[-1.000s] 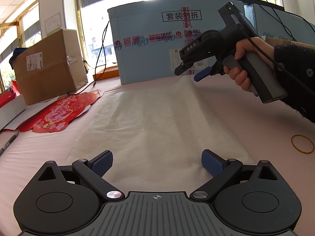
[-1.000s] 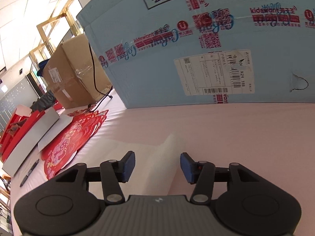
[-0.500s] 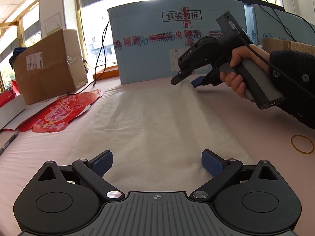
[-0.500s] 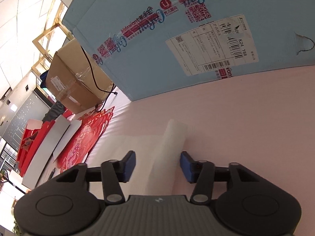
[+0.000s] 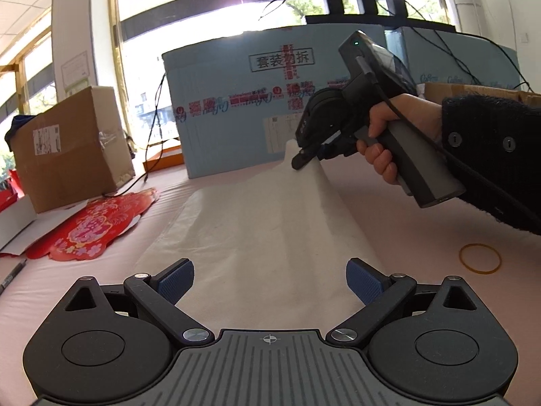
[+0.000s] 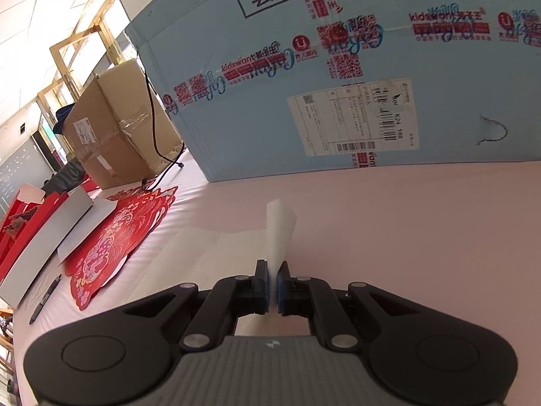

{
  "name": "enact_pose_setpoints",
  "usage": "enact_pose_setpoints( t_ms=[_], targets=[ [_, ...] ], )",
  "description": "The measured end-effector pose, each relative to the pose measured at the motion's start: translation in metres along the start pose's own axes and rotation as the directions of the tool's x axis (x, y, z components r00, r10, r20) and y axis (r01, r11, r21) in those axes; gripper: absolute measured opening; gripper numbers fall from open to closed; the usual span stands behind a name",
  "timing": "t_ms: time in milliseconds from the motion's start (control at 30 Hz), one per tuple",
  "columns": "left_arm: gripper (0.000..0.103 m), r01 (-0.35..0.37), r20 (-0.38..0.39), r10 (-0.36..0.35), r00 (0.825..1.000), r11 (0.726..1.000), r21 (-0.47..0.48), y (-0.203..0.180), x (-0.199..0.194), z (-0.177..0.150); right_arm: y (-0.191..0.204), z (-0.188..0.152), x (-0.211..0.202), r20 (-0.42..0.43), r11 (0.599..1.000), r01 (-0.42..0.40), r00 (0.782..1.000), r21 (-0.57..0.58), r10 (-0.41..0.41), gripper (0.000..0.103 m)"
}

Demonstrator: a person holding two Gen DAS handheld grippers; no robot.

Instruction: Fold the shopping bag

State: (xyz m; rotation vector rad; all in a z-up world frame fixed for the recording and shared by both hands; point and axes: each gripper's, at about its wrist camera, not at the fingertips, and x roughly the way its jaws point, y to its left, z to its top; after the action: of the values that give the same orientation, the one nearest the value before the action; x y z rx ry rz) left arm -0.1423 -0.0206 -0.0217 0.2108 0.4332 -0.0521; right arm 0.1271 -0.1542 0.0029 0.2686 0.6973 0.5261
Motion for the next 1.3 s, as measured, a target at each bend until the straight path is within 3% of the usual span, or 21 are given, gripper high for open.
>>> enact_pose_setpoints(
  t_ms=[167, 300, 600, 933, 1167, 1300],
  targets=[
    [0.098, 0.077, 0.012, -0.079, 0.997, 0.990, 0.120, -0.027, -0.006, 0.004, -0.015, -0.010, -0.035, 0.066, 0.996, 0.075, 0.995, 0.048, -0.078, 0.005],
    [0.098, 0.099, 0.003, -0.102, 0.995, 0.976, 0.192, -0.040, -0.004, 0.005, -0.030, -0.020, -0.065, 0.119, 0.987, 0.127, 0.983, 0.099, -0.139, 0.005],
    [0.098, 0.112, -0.038, -0.105, 0.994, 0.940, 0.322, -0.035, 0.002, -0.002, -0.056, -0.053, -0.130, 0.232, 0.952, 0.244, 0.931, 0.183, -0.283, 0.005],
    [0.098, 0.223, -0.057, -0.216, 0.975, 0.945, 0.240, 0.021, 0.023, 0.005, -0.072, -0.125, -0.196, 0.296, 0.909, 0.270, 0.882, 0.318, -0.366, 0.005],
    [0.098, 0.283, -0.071, -0.274, 0.959, 0.945, 0.164, 0.043, 0.028, 0.005, -0.062, -0.183, -0.234, 0.322, 0.894, 0.231, 0.874, 0.384, -0.364, 0.005],
    [0.098, 0.279, -0.064, -0.272, 0.960, 0.948, 0.153, 0.051, 0.018, 0.002, -0.055, -0.196, -0.237, 0.322, 0.916, 0.219, 0.888, 0.336, -0.330, 0.013]
  ],
)
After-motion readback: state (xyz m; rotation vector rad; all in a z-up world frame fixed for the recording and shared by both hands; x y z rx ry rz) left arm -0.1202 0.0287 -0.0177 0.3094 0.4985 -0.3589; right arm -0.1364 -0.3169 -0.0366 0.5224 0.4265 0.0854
